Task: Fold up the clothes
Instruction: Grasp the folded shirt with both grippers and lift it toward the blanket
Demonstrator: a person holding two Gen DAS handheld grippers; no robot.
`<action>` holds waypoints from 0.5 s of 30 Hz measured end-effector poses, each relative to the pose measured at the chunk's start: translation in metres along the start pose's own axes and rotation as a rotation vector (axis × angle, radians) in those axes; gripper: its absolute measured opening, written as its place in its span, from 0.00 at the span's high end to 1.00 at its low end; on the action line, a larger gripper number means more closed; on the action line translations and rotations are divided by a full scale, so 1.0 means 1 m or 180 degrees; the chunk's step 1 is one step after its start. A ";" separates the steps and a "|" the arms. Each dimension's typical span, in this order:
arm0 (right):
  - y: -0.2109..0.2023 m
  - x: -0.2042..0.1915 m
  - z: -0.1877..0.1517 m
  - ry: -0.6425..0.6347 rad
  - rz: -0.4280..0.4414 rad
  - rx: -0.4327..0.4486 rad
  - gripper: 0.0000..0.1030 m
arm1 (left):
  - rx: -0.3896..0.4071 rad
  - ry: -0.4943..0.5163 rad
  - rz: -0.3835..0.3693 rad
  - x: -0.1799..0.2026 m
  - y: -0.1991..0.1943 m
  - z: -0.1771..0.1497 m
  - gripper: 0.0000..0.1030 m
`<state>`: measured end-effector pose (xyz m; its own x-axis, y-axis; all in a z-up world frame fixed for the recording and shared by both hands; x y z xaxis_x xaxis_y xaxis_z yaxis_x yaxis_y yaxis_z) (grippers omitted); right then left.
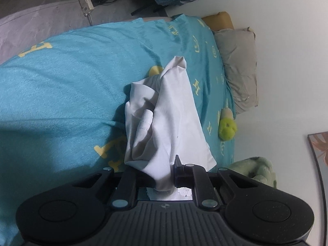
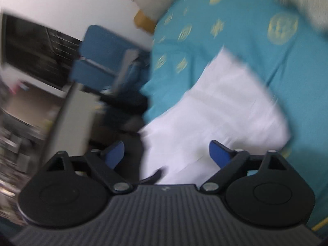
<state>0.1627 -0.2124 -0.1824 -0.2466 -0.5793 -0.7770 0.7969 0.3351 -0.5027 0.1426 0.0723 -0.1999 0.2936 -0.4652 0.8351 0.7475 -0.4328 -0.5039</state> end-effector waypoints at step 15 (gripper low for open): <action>0.017 0.060 -0.014 0.1661 -0.0010 0.0207 0.12 | 0.0053 -0.0098 -0.0172 0.008 0.006 0.010 0.88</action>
<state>0.1542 -0.2312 -0.2427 -0.4776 -0.1275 -0.8693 0.8243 0.2774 -0.4936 0.1555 0.0737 -0.1945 0.2706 -0.4175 0.8675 0.7725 -0.4435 -0.4544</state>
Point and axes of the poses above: each gripper's, at about its wrist camera, not at the fingertips, and y roughly the way its jaws point, x to its right, z to its top, the point moved 7 cm from there along y, roughly the way its jaws point, and after that the axes turned 12 degrees about x, right-handed, at the moved point
